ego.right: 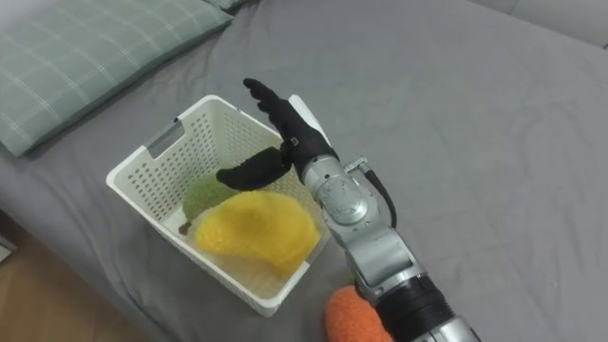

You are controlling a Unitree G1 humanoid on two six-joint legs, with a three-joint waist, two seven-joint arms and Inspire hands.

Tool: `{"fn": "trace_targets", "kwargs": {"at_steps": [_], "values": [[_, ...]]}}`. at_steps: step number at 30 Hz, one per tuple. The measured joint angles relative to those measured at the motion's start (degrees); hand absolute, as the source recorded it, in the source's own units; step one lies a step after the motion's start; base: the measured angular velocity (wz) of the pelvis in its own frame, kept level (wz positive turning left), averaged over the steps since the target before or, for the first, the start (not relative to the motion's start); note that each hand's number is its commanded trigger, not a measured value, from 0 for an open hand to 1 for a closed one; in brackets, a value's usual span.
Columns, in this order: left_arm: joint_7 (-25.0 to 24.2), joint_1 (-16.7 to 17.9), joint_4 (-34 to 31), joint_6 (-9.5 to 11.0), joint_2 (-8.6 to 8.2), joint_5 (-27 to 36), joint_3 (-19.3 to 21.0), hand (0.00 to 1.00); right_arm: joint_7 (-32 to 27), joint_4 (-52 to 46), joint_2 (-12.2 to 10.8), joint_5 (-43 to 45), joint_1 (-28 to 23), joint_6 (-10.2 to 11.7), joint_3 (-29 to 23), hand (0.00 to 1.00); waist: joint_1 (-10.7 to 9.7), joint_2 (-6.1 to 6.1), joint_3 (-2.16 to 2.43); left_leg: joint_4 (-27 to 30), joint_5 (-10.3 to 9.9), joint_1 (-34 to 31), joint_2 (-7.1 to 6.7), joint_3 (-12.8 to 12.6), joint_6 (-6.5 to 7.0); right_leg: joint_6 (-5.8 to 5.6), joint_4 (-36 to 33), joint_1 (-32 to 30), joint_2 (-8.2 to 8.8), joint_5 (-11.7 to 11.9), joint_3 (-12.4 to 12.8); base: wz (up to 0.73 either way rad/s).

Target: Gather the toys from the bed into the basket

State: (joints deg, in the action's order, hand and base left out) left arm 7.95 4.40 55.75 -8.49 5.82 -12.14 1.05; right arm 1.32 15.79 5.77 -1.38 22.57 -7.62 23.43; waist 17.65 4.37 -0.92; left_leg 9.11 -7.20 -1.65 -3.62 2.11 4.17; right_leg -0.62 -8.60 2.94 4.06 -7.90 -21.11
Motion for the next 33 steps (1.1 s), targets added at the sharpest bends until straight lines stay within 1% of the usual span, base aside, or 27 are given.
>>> {"fn": "trace_targets", "kwargs": {"at_steps": [6, 9, 14, 17, 18, 19, 21, 22, 26, 27, 28, 29, 31, 32, 33], "values": [[0.1, -0.2, -0.6, 0.0, -0.09, -1.6, 0.0, 0.0, -0.9, 0.0, 0.0, -0.1, 0.0, 0.0, -0.1, 0.0, 0.0, -0.05, -0.03, -0.1, 0.0, 0.2, 0.04, -0.5, 0.0, 0.01, 0.0, 0.0, 0.0, 0.0, 0.6, -0.03], [0.1, -0.4, -0.6, 0.1, -0.37, -3.4, 0.7, 0.0, -1.6, 0.0, 0.1, -0.4, 0.0, 0.0, -0.6, 0.0, -0.1, -0.03, -0.02, -0.1, 0.0, 0.3, 0.05, -0.6, 0.0, 0.02, 0.0, 0.0, 0.02, 0.0, 0.7, -0.01], [0.3, -0.5, -0.5, 0.3, -0.47, -3.4, 1.0, 0.0, -2.0, -0.3, 0.5, -0.6, 0.0, 0.2, -0.9, 0.0, -0.7, -0.08, -0.05, -0.3, 0.0, 0.7, 0.17, -1.3, 0.01, 0.03, 0.0, 0.0, -0.01, 0.0, 1.4, -0.07], [0.5, -0.4, -0.4, 0.4, -0.44, -3.0, 1.0, 0.0, -1.9, -0.4, 0.7, -0.6, -0.2, 0.5, -2.0, 0.0, -1.8, -0.07, -0.05, -0.5, -0.1, 1.3, 0.3, -2.2, 0.08, 0.03, 0.0, 0.1, -0.14, 0.0, 2.7, -0.17], [0.5, -0.4, -0.4, 0.6, -0.47, -3.0, 1.0, 0.0, -1.9, -0.6, 0.9, -0.6, -0.4, 0.8, -2.8, 0.0, -2.1, -0.1, -0.06, -0.6, -0.1, 1.4, 0.42, -3.0, 0.14, 0.04, 0.0, -0.1, -0.19, 0.0, 3.4, -0.28], [0.7, -0.4, -0.5, 0.9, -0.47, -3.0, 1.0, 0.0, -2.0, -1.3, 1.6, -0.9, -1.0, 0.8, -3.4, 0.0, -2.5, -0.11, -0.05, -0.6, -0.2, 1.4, 0.56, -3.7, 0.24, 0.09, -0.1, -0.3, -0.25, 0.1, 3.9, -0.25], [1.6, -0.4, -0.5, 1.6, -0.47, -3.0, 1.0, 0.0, -2.3, -3.6, 2.5, -2.0, -2.8, 0.8, -5.1, 0.0, -3.6, -0.05, 0.0, -0.7, -0.2, 1.4, 0.63, -4.1, 0.3, 0.1, -0.3, -0.5, -0.26, 0.2, 4.2, -0.18], [2.0, -0.3, -0.4, 1.8, -0.49, -2.1, 1.0, 0.0, -2.7, -4.7, 3.0, -2.4, -3.6, 0.8, -6.0, 0.0, -4.3, -0.1, 0.01, -0.7, -0.3, 1.5, 0.7, -4.6, 0.35, 0.11, -0.3, -0.7, -0.32, 0.3, 4.8, -0.19], [3.0, 0.1, -0.3, 1.8, -0.51, -0.7, 1.1, 0.0, -3.9, -5.7, 3.8, -2.7, -6.5, 1.3, -9.2, 0.0, -6.4, -0.4, 0.19, -0.7, -0.4, 1.6, 0.91, -6.2, 0.45, 0.07, -0.2, -1.1, -0.53, 0.5, 6.1, -0.21], [3.1, 0.3, -0.3, 1.8, -0.52, 0.4, 1.1, 0.0, -4.0, -5.7, 4.3, -2.7, -7.6, 1.3, -10.0, 0.0, -6.6, -0.63, 0.36, -1.1, -0.4, 2.0, 1.05, -6.8, 0.46, 0.07, -0.3, -1.3, -0.64, 0.6, 7.0, -0.24], [3.1, 0.7, -0.2, 1.8, -0.51, 1.5, 1.1, 0.0, -4.1, -5.8, 4.3, -2.8, -8.9, 1.3, -11.1, 0.0, -7.6, -1.0, 0.78, -1.5, -0.4, 2.1, 1.04, -6.9, 0.47, 0.04, -0.2, -1.3, -0.66, 0.7, 7.0, -0.22], [3.1, 1.4, -0.2, 1.8, -0.52, 1.9, 1.2, 0.0, -4.6, -5.8, 4.4, -3.0, -10.2, 1.4, -11.9, 0.0, -8.7, -1.33, 0.99, -1.5, -0.4, 2.3, 1.02, -7.1, 0.5, 0.0, -0.2, -1.2, -0.62, 0.8, 7.2, -0.09], [3.1, 2.5, -0.2, 1.8, -0.53, 2.9, 1.7, 0.0, -5.3, -5.8, 4.5, -3.3, -12.4, 1.5, -13.4, 0.0, -9.5, -1.64, 1.16, -1.8, -0.5, 3.1, 1.09, -7.7, 0.51, -0.01, -0.2, -0.8, -0.74, 0.8, 8.0, -0.15], [3.1, 2.8, -0.2, 1.9, -0.55, 3.0, 2.2, 0.0, -5.7, -5.7, 4.5, -3.4, -13.0, 1.5, -13.7, 0.0, -9.5, -1.69, 1.17, -1.9, -0.5, 3.3, 1.16, -8.1, 0.51, -0.01, -0.2, -0.8, -0.79, 0.8, 8.3, -0.22], [3.1, 3.0, 0.0, 1.9, -0.53, 3.1, 2.7, 0.0, -6.2, -5.8, 4.7, -3.4, -13.8, 1.5, -14.5, 0.0, -10.1, -1.78, 1.17, -1.9, -0.5, 3.4, 1.21, -8.2, 0.48, 0.02, -0.2, -0.9, -0.86, 0.8, 8.6, -0.12]]}}
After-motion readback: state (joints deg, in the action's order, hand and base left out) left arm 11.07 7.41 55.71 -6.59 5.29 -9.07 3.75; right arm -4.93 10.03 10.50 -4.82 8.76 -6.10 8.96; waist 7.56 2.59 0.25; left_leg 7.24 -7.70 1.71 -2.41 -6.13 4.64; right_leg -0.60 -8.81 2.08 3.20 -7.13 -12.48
